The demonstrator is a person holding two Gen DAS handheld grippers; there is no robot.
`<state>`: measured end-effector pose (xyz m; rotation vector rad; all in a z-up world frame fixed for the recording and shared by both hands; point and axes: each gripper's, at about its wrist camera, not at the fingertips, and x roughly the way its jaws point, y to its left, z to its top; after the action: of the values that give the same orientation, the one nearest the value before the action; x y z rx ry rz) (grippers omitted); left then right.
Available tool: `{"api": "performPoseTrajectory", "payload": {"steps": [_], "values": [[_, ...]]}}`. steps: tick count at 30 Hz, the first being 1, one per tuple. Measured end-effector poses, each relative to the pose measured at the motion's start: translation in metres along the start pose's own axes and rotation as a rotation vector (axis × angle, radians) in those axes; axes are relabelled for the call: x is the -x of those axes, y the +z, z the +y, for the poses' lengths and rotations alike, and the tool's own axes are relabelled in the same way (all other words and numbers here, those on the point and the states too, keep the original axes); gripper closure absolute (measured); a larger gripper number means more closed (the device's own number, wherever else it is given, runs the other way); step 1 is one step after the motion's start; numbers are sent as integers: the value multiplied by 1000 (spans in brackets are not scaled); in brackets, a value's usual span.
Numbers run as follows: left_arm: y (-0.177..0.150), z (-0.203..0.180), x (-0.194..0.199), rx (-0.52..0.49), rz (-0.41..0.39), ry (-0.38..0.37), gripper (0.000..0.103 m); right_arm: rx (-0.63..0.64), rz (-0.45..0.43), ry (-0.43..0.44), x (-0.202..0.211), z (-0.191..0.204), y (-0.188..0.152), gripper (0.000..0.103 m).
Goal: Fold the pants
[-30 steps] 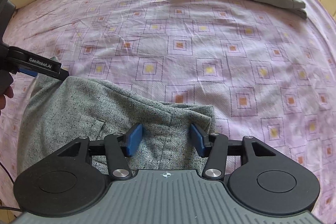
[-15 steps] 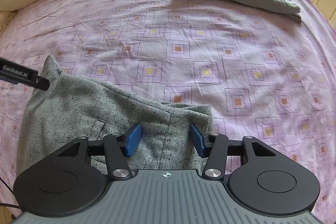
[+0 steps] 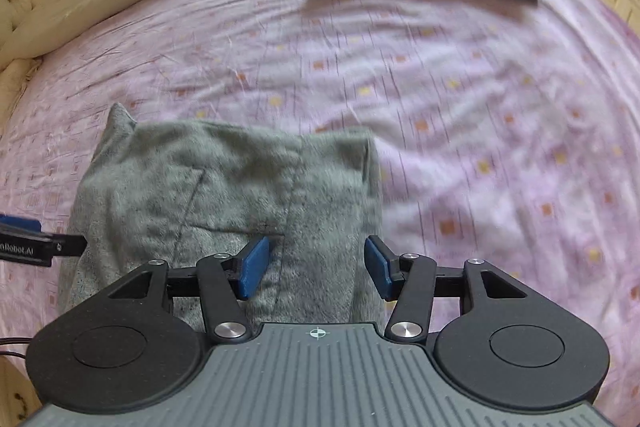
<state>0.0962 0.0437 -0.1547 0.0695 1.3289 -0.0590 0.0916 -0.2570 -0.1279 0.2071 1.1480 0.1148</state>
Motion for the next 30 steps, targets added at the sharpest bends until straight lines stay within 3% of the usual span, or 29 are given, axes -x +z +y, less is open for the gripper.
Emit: {"api": "performPoseTrajectory", "payload": {"steps": [4, 9, 14, 18, 20, 22, 23, 24, 25, 27, 30], "values": [[5, 4, -19, 34, 16, -18, 0, -55, 38, 41, -19, -17, 3, 29], [20, 7, -35, 24, 11, -86, 0, -42, 39, 133, -30, -26, 7, 16], [22, 18, -44, 74, 38, -172, 0, -21, 19, 154, -27, -26, 4, 15], [18, 18, -42, 105, 42, -166, 0, -28, 28, 158, -28, -27, 5, 16], [16, 19, -41, 155, 53, -166, 0, -29, 38, 176, -27, -27, 7, 24], [11, 22, -39, 207, 49, -182, 6, -37, 50, 236, -25, -29, 8, 56], [9, 22, -35, 215, 38, -197, 18, -38, 46, 237, -23, -27, 9, 59], [7, 21, -30, 212, 23, -229, 38, -33, 42, 239, -20, -25, 9, 65], [6, 19, -25, 217, 20, -248, 44, -35, 38, 238, -17, -24, 9, 68], [5, 12, -14, 223, 6, -247, 68, -49, 27, 238, -11, -22, 9, 70], [3, -2, -2, 186, -27, -183, 75, -45, 7, 220, 0, -17, 11, 72]]}}
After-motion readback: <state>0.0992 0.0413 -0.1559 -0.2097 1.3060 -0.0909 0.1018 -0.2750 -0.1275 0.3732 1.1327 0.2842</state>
